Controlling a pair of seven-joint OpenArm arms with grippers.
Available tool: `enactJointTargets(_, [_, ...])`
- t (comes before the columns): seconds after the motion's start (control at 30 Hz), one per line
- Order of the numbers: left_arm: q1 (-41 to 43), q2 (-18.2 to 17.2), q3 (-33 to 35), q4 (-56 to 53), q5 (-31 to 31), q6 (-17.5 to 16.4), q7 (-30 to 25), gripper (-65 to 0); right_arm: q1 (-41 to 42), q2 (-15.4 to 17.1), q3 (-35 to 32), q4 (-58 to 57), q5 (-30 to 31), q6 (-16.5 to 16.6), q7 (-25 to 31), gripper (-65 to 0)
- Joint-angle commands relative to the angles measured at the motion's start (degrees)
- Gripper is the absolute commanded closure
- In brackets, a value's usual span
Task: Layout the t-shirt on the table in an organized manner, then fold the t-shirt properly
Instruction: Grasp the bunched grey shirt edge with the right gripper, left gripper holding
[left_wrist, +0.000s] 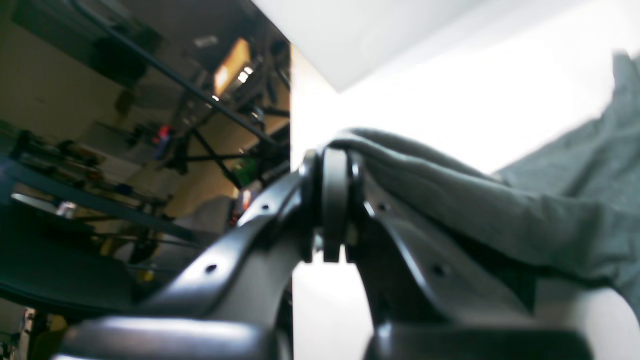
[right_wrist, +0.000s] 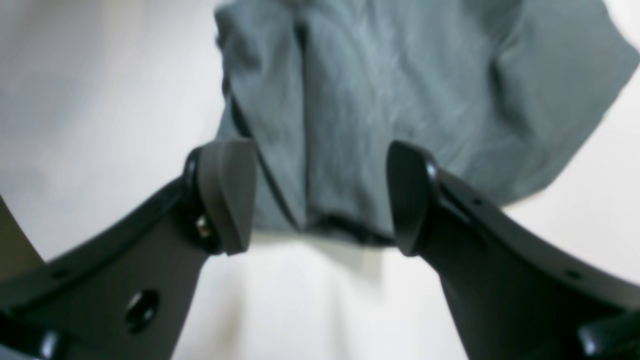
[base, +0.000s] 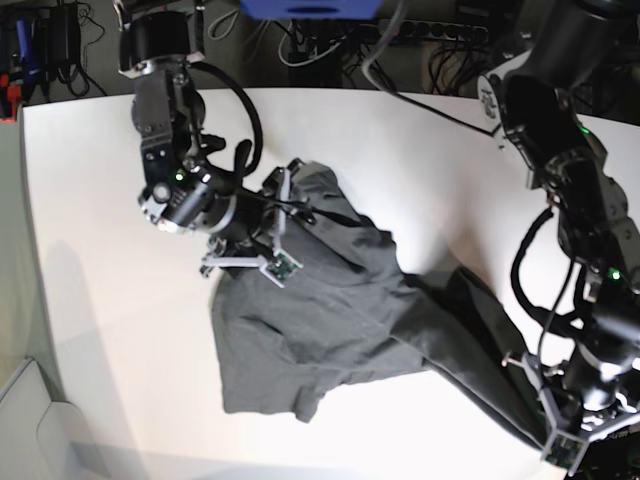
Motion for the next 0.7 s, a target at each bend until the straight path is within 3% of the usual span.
enactJointTargets(0.0, [-1.38,-0.37,-0.08,0.60,0.10,0.49,-1.57,-0.5,1.04,0.04,-0.05,0.62,0.61,-0.21,2.47,-41.0])
enactJointTargets(0.2, [0.56,0.78,-0.17,0.69,0.10,0.49,-1.65,-0.5,2.01,2.06,-0.05,-2.29,0.61,-0.21,3.53,-41.3])
enactJointTargets(0.57, [3.11,0.86,0.01,0.69,0.10,0.49,-4.73,-0.5,5.26,2.15,-0.05,-11.96,0.61,-0.21,9.15,-40.9])
enactJointTargets(0.67, [3.11,0.86,0.01,0.69,0.10,0.49,-4.73,-0.5,5.70,2.59,-0.05,-13.10,0.61,-0.21,10.21,-35.1])
